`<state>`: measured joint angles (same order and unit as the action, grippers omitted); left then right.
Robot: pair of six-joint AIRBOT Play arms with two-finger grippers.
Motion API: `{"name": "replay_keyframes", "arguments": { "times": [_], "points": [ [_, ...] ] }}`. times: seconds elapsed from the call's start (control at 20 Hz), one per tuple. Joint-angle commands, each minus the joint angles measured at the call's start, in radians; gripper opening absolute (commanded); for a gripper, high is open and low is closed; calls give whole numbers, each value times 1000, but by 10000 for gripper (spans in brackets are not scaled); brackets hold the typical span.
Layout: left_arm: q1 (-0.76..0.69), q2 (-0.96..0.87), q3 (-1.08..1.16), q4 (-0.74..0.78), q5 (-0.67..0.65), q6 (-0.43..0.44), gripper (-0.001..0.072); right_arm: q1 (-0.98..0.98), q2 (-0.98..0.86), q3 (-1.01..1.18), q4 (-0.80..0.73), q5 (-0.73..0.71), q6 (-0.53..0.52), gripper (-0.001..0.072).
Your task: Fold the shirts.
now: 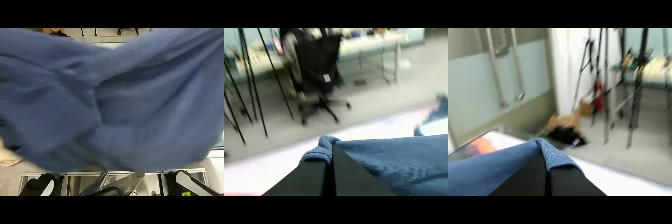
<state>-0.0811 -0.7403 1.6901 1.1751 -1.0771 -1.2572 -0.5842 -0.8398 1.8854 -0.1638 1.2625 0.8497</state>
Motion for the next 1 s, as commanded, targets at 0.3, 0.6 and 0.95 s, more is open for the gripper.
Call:
{"name": "replay_keyframes", "arguments": {
  "times": [0.3,0.6,0.95],
  "points": [
    [96,-661,-243,27,-4,21,15,120,-329,-641,-166,-152,-121,18],
    [107,-1138,172,27,-84,8,14,229,-717,-500,-82,-359,-225,18],
    [108,-1238,362,31,-116,-54,14,274,-890,-179,-98,-376,-208,18]
  ]
}}
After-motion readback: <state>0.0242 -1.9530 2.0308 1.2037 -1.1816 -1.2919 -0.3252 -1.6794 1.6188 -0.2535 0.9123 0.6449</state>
